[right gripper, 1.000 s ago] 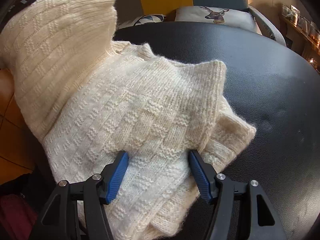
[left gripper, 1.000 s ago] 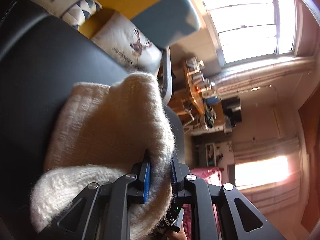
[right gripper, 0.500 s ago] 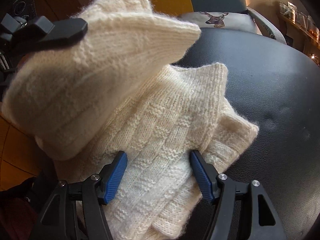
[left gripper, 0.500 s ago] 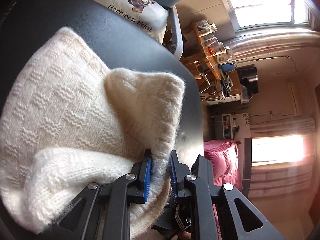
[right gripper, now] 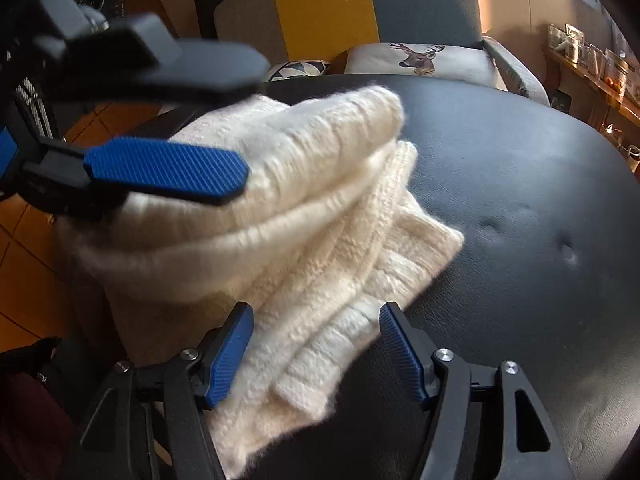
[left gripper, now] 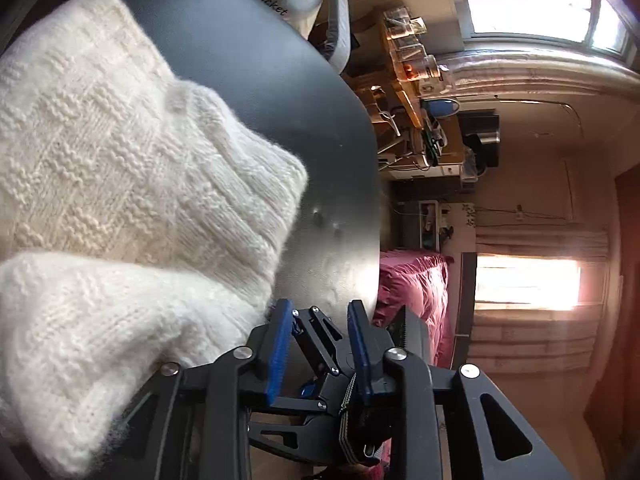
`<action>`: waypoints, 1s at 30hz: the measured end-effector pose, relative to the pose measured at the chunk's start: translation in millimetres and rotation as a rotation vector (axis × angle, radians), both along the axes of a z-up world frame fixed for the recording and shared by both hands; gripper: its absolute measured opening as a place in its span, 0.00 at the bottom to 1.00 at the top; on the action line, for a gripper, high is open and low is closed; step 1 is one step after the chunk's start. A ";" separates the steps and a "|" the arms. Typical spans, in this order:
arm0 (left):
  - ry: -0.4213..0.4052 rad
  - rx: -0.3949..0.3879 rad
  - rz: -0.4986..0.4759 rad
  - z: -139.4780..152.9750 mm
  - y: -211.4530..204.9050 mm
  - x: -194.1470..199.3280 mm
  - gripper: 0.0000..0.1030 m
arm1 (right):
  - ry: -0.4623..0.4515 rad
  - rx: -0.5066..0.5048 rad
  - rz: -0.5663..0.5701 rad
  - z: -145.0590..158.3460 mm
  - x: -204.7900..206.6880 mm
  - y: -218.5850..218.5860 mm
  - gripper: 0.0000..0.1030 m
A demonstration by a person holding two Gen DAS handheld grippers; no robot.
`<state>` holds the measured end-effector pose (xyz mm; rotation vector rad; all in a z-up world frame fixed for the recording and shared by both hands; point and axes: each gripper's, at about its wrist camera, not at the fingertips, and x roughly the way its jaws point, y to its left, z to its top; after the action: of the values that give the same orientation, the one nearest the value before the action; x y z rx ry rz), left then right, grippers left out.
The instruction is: Fold clothes
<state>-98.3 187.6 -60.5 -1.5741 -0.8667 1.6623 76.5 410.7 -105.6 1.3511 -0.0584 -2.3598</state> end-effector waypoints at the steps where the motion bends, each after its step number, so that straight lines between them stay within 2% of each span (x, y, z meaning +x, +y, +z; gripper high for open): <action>1: 0.026 0.009 -0.019 10.8 -6.5 2.5 0.29 | -0.005 -0.001 -0.013 -0.4 7.7 -6.4 0.66; 3: 0.146 -0.009 -0.020 36.7 -34.4 10.2 0.32 | -0.015 -0.044 -0.048 4.3 22.5 3.0 0.66; 5: 0.276 -0.032 -0.017 63.3 -63.9 18.2 0.44 | -0.014 -0.106 -0.078 14.2 34.3 13.6 0.66; 7: 0.394 -0.183 0.031 72.4 -97.5 24.8 0.50 | 0.023 -0.183 -0.084 34.0 48.4 15.2 0.66; 8: 0.436 -0.251 0.047 69.8 -113.7 28.4 0.50 | 0.048 -0.218 -0.076 44.9 60.8 17.1 0.66; 10: 0.483 -0.358 0.067 56.9 -144.3 35.6 0.50 | 0.088 -0.279 -0.029 67.7 54.7 4.0 0.66; 12: 0.467 -0.371 0.068 35.9 -166.7 42.6 0.50 | 0.108 -0.317 0.040 88.3 29.6 -24.4 0.66; 14: 0.461 -0.358 0.061 18.9 -178.7 50.0 0.50 | 0.113 -0.318 0.115 100.3 2.7 -53.8 0.66; 16: 0.473 -0.322 0.042 6.9 -185.5 57.5 0.50 | 0.096 -0.337 0.163 112.4 2.8 -70.3 0.66; 19: 0.528 -0.266 -0.018 4.6 -182.0 67.1 0.50 | -0.019 -0.391 0.236 114.0 -10.0 -90.0 0.66; 21: 0.551 -0.237 -0.045 5.4 -179.2 66.7 0.50 | -0.138 -0.397 0.256 97.3 -28.2 -100.5 0.66; 24: 0.533 -0.158 -0.059 1.0 -180.6 55.2 0.52 | -0.238 -0.381 0.217 83.3 -41.4 -105.9 0.66; 30: 0.368 0.015 -0.019 -18.9 -184.9 26.1 0.52 | -0.377 -0.577 0.259 56.4 -47.8 -124.2 0.61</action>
<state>-72.2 2.6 -79.4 -1.2067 -0.6673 1.8488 28.7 286.5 -49.3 1.3763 -0.5874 -1.6663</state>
